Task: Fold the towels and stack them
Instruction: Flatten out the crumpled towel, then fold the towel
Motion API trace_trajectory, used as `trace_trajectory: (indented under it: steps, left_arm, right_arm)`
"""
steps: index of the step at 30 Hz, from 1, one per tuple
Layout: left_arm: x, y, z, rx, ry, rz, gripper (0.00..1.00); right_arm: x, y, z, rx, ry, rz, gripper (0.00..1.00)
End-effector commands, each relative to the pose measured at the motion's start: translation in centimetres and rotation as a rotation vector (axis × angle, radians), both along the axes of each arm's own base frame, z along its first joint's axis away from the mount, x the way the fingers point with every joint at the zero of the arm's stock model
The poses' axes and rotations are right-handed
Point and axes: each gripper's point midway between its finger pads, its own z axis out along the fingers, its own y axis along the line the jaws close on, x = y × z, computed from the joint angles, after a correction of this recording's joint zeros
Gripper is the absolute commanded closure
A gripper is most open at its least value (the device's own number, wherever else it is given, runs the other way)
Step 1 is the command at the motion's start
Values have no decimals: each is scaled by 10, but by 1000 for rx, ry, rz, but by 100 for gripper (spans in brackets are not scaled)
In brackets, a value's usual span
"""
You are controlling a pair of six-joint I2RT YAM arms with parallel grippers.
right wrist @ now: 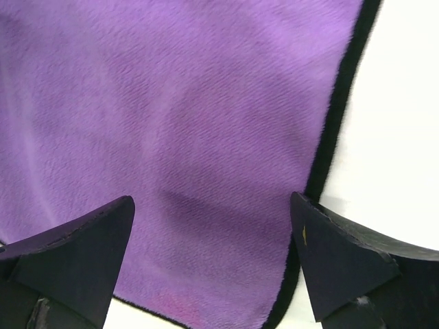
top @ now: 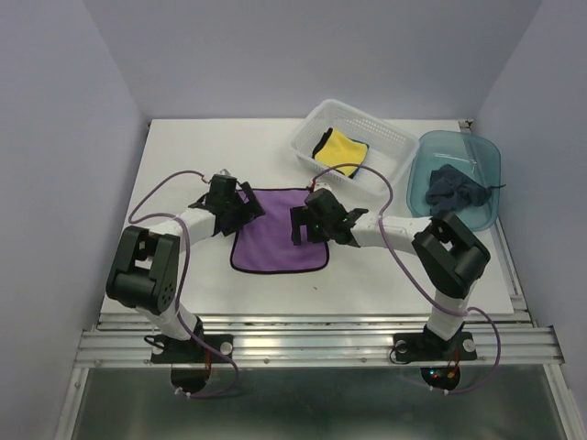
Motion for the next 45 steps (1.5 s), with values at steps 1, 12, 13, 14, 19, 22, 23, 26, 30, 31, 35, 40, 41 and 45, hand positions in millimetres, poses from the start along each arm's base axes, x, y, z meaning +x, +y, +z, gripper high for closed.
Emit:
trace_trajectory:
  steps: [1, 12, 13, 14, 19, 22, 23, 26, 30, 31, 35, 40, 41, 45]
  left_arm:
    - [2, 12, 20, 62, -29, -1, 1]
    - [-95, 66, 12, 128, 90, 248, 1]
    - [-108, 69, 6, 126, 117, 265, 1]
    - [-113, 70, 4, 121, 128, 270, 1]
    - [-133, 61, -14, 96, 197, 231, 5]
    - [-137, 60, -20, 112, 224, 234, 16]
    - [-137, 58, -21, 111, 234, 230, 23]
    - [-136, 56, -23, 123, 246, 224, 28]
    - [-136, 57, -24, 155, 267, 230, 36]
    - [-136, 58, -25, 165, 274, 233, 42]
    - [-137, 60, -25, 192, 286, 248, 51]
    - [-139, 58, -28, 236, 308, 243, 51]
    - [-140, 59, -30, 252, 317, 245, 51]
    - [-141, 60, -35, 280, 343, 248, 54]
  right_arm:
    - [20, -8, 21, -40, -65, -72, 0]
    - [7, -31, 77, 54, -172, -133, 0]
    - [8, -30, 85, 81, -187, -139, 0]
    - [7, -31, 85, 88, -189, -138, 0]
    - [1, -20, 88, 159, -177, -98, 0]
    - [-1, -23, 82, 145, -168, -102, 0]
    - [-1, -24, 82, 139, -169, -107, 0]
    - [2, -32, 80, 103, -182, -135, 0]
    - [2, -34, 78, 95, -187, -143, 0]
    - [2, -35, 78, 90, -187, -144, 0]
    - [4, -39, 76, 79, -191, -164, 0]
    - [3, -41, 72, 73, -191, -170, 0]
    - [3, -41, 71, 69, -190, -169, 0]
    - [3, -41, 70, 70, -189, -166, 0]
